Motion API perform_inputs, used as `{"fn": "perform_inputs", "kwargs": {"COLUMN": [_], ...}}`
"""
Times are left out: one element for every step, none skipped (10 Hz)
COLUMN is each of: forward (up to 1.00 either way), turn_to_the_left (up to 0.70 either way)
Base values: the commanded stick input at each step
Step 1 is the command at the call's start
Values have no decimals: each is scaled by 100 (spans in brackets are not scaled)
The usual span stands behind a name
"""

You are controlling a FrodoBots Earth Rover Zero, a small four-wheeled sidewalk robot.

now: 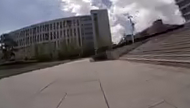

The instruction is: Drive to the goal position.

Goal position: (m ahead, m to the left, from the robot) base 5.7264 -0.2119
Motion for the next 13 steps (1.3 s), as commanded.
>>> {"fn": "perform_inputs", "kwargs": {"forward": [70, 70, 70, 70, 70, 70, 70, 70, 70, 70, 70, 70, 70], "turn_to_the_left": [0, 0, 0, 1, 1, 0, 0, 0, 0, 0, 0, 0, 0]}}
